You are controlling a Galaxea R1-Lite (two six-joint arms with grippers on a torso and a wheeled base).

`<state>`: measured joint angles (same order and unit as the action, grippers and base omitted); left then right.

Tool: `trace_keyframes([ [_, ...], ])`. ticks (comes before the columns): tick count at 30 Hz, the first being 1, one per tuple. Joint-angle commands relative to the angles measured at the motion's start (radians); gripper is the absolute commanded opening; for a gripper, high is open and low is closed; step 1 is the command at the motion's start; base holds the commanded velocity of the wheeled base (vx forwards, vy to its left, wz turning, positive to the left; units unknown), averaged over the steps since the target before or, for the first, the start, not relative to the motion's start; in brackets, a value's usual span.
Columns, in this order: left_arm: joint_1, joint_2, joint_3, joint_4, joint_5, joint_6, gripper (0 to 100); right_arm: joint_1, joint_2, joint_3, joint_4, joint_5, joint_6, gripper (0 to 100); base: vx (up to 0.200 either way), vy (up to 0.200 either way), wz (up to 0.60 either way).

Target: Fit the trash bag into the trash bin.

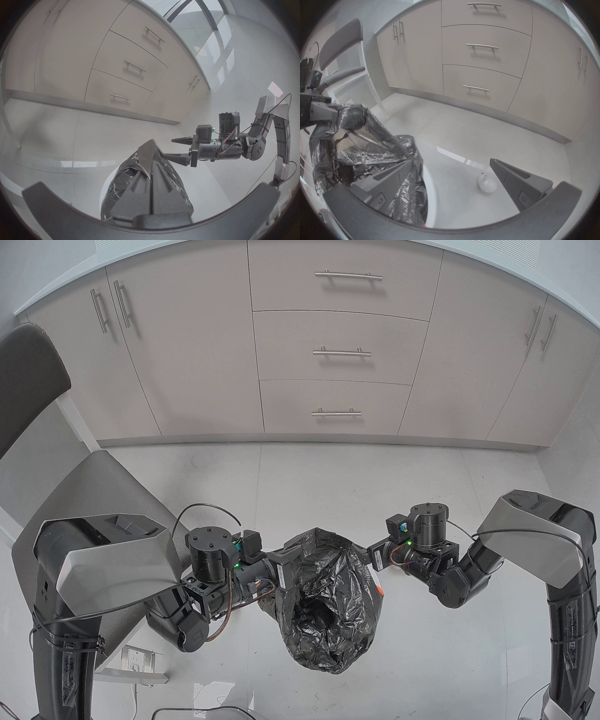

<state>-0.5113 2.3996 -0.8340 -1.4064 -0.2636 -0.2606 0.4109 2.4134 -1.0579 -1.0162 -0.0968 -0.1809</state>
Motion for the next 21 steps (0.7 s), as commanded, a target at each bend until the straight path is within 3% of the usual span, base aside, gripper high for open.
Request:
trace_keyframes([
  [1, 0.014, 0.036, -0.017, 0.0, 0.0, 0.0, 0, -0.014, 0.019, -0.025, 0.002, 0.0, 0.0, 100, 0.0, 0.0, 0.0],
  [11, 0.025, 0.062, -0.022, -0.009, -0.002, -0.002, 0, -0.012, 0.044, -0.039, -0.002, -0.003, 0.001, 100, 0.0, 0.0, 0.0],
  [21, 0.023, 0.053, -0.025, -0.022, -0.002, -0.006, 0, 0.065, -0.079, 0.141, -0.004, 0.051, 0.003, 100, 0.0, 0.0, 0.0],
])
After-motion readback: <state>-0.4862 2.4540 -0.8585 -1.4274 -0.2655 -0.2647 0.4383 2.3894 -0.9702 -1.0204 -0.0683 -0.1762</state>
